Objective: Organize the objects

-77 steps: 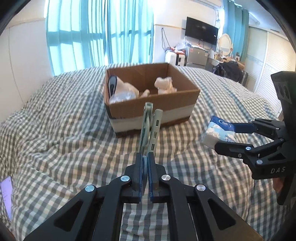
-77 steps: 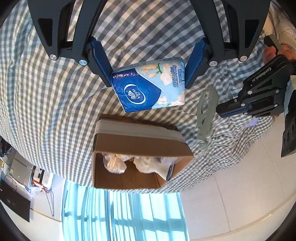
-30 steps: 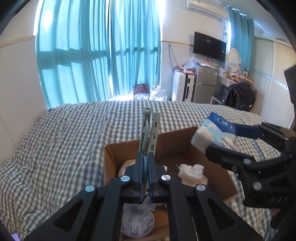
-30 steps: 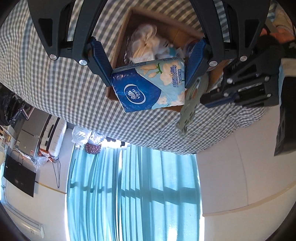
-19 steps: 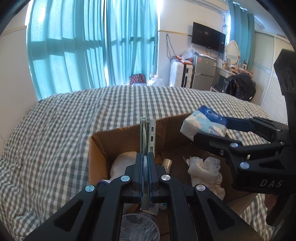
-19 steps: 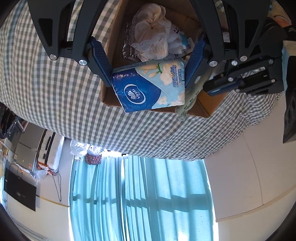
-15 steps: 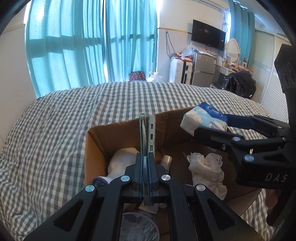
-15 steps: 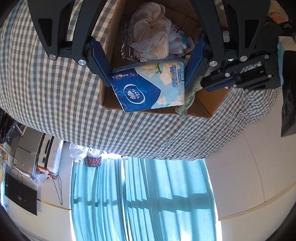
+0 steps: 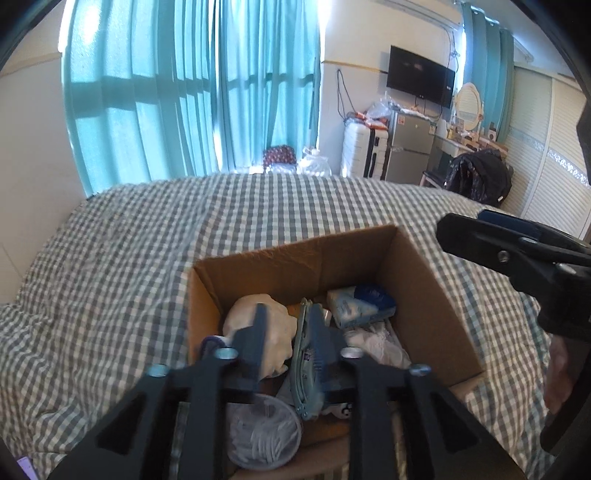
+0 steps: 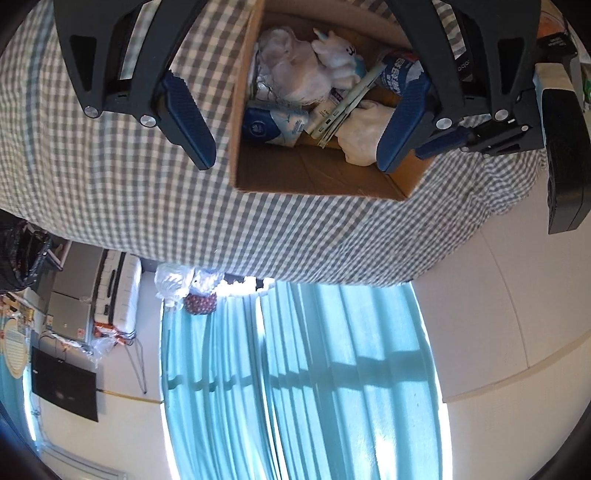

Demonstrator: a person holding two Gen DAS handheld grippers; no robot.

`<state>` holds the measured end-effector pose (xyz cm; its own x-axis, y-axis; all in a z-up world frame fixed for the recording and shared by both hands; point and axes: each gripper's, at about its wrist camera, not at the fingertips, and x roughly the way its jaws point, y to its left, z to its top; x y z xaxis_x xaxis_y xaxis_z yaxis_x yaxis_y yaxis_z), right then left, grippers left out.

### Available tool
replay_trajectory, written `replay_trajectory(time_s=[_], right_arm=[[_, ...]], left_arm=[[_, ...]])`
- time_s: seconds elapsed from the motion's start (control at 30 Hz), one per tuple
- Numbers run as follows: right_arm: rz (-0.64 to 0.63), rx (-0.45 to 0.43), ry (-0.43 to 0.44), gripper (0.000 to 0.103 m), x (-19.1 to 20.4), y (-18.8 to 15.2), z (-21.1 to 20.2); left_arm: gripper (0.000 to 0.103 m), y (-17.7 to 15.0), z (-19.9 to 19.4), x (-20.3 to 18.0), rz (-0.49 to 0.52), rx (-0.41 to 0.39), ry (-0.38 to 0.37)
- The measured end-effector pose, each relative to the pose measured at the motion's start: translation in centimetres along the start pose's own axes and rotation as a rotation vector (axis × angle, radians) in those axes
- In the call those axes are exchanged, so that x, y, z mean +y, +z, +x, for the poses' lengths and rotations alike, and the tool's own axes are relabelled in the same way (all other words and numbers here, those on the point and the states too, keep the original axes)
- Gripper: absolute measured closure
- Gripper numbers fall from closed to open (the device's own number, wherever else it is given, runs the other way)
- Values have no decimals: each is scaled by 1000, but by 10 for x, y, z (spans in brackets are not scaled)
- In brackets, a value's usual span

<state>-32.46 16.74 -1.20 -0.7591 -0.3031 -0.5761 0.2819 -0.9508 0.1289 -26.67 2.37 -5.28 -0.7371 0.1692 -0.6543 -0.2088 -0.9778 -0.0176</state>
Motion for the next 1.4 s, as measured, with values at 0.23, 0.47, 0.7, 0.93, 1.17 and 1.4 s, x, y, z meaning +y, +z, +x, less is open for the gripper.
replay_trajectory(time_s=[0.23, 0.47, 0.7, 0.93, 1.17, 1.4], right_arm=[[-23, -71, -46, 11, 10, 13, -72], [-54, -151, -80, 6, 29, 13, -147], [-67, -214, -89, 0, 41, -4, -206], [-113, -272, -131, 0, 48, -27, -242], [-72, -358, -140, 0, 40, -46, -256], [-88, -350, -207, 0, 26, -97, -221]], left_arm=[[48, 11, -66, -6, -11, -88, 6], [30, 8, -135, -12, -20, -182, 11], [4, -6, -191, -18, -21, -276, 55], [0, -16, -225, -22, -53, -327, 97], [0, -41, -237, -29, -50, -385, 131], [0, -84, -221, -28, -151, -379, 185]])
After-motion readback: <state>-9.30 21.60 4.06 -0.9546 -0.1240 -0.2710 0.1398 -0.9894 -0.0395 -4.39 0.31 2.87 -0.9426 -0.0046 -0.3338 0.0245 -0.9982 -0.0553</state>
